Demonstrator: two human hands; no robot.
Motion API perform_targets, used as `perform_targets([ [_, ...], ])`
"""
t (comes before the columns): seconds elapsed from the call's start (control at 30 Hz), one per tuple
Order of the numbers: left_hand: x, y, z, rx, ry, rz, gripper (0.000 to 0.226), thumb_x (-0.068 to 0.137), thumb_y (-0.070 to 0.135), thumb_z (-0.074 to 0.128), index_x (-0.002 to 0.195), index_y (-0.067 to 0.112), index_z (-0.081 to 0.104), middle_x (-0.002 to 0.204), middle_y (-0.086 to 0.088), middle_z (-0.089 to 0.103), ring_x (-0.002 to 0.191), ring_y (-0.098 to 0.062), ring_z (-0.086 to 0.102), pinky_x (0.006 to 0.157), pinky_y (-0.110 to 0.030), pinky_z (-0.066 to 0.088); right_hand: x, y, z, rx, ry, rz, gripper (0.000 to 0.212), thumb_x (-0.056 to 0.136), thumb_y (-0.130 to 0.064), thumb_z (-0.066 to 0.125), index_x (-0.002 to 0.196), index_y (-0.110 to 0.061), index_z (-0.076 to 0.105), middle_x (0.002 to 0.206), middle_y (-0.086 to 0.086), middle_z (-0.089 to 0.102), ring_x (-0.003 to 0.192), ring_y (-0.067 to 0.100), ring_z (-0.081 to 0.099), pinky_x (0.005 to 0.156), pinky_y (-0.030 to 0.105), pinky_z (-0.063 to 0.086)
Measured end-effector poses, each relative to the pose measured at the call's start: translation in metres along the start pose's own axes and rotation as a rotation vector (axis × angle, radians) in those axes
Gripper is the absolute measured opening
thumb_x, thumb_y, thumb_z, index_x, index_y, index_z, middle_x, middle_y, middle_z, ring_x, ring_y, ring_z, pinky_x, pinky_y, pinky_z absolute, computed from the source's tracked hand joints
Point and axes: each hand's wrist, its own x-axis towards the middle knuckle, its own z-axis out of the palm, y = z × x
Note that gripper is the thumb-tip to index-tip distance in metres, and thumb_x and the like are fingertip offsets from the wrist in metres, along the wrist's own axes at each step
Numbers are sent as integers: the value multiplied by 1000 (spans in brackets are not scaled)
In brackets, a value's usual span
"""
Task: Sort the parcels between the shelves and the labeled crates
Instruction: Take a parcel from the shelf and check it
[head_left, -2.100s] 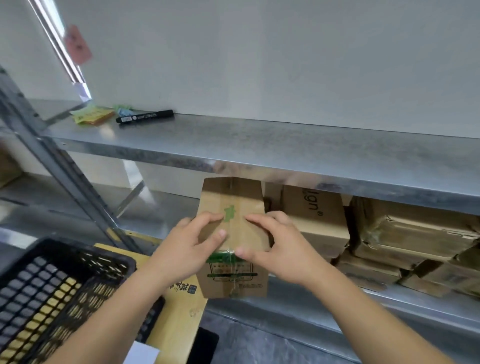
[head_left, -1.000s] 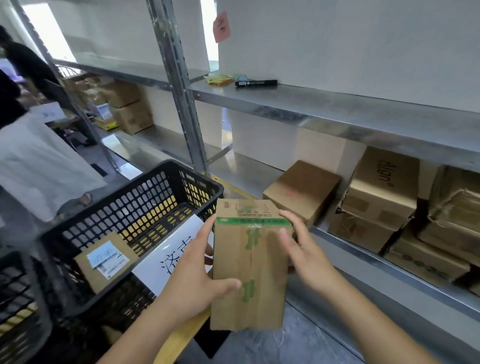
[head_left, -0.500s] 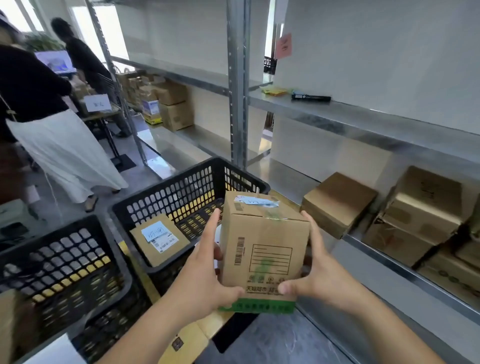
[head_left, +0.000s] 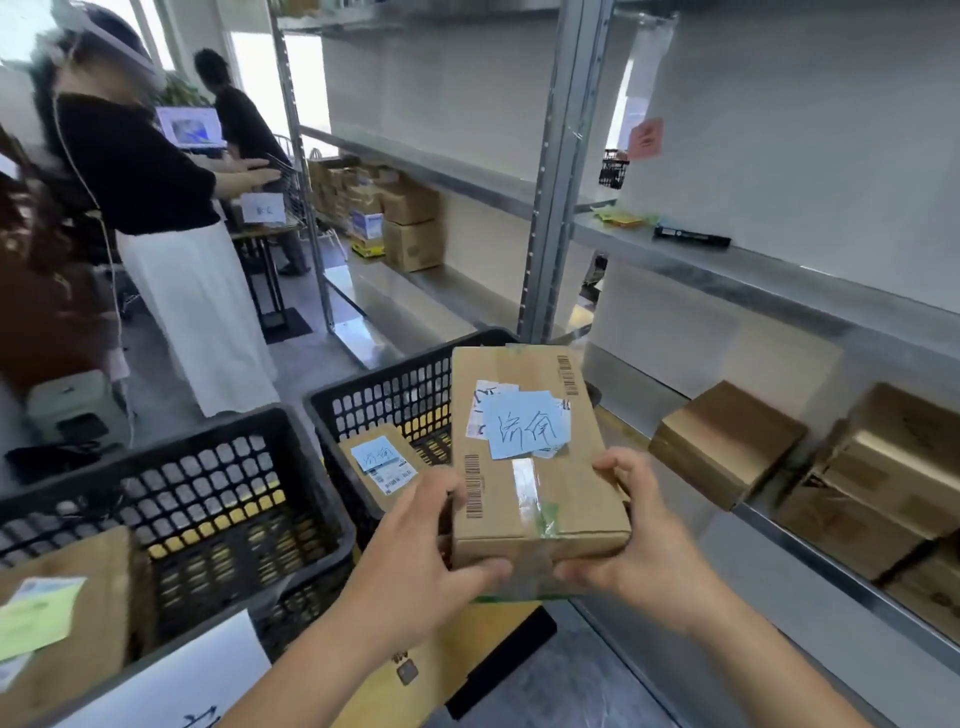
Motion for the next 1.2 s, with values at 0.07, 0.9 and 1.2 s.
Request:
perform_targets([
  [0.07, -6, 1, -14, 39, 29, 39, 74, 71, 48, 85, 121, 61, 32, 124, 30, 42, 119, -2, 49, 99, -37, 52, 4, -12, 8, -17, -12, -14, 103, 54, -17, 100, 108, -71, 31, 111, -49, 49, 106, -17, 54, 77, 7, 48],
  [0.9, 116, -14, -82, 164, 144, -33, 78, 70, 63, 79, 137, 57, 39, 129, 16, 36, 111, -2, 45, 94, -16, 36, 201, -80, 3, -477, -332, -285, 143, 58, -42, 97, 155, -58, -7, 163, -32, -17, 154, 12, 14, 120, 38, 32],
  [1.2, 197, -49, -24, 133, 203, -273, 71, 76, 55, 78, 131, 59, 33, 122, 16, 38, 112, -3, 47, 96, -18, 41, 299, 27, 2, -254, -443, -284, 80, 84, -48, 80, 152, -48, 38, 164, -20, 11, 152, 1, 15, 107, 1, 17],
])
